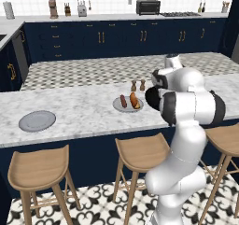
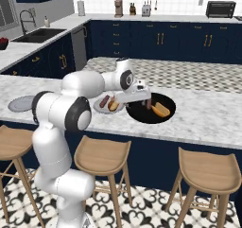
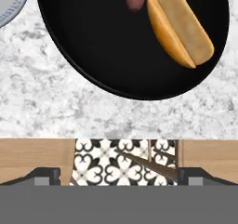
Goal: Place one bun and one sausage from the bowl on each plate.
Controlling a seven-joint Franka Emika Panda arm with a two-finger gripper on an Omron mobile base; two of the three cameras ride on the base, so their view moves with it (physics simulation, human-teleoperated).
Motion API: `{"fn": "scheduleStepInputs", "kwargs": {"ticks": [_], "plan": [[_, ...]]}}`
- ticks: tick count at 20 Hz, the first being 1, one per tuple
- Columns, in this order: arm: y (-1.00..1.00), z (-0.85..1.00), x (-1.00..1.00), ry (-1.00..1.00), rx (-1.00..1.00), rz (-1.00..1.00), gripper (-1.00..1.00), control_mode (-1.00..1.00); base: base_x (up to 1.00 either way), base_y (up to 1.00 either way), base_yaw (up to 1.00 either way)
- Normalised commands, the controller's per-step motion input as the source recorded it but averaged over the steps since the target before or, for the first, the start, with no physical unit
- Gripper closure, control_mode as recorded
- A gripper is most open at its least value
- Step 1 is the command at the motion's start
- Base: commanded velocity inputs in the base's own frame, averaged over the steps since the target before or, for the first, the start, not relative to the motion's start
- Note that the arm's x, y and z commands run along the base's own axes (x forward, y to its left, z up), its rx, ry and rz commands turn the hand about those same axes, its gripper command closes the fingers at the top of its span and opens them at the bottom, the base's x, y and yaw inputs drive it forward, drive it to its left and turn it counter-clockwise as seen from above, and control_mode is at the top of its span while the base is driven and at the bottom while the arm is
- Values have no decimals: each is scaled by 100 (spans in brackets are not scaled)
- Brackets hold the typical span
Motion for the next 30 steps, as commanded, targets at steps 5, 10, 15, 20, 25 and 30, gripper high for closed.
{"fn": "scheduleStepInputs", "kwargs": {"ticks": [5, 10, 15, 20, 25, 30], "plan": [[-51, -12, 18, 0, -8, 20, -100, -100, 0, 0, 0], [-24, -16, 32, -3, -2, 18, -100, -100, 0, 0, 0], [0, -19, 40, -7, 0, 1, -100, -100, 0, 0, 0], [0, -14, 27, -7, 0, 0, -100, -100, 0, 0, 0], [-12, -15, 17, -5, 0, 0, -100, -100, 0, 0, 0], [-23, -13, 8, -5, 0, 1, -100, -100, 0, 0, 0]]}}
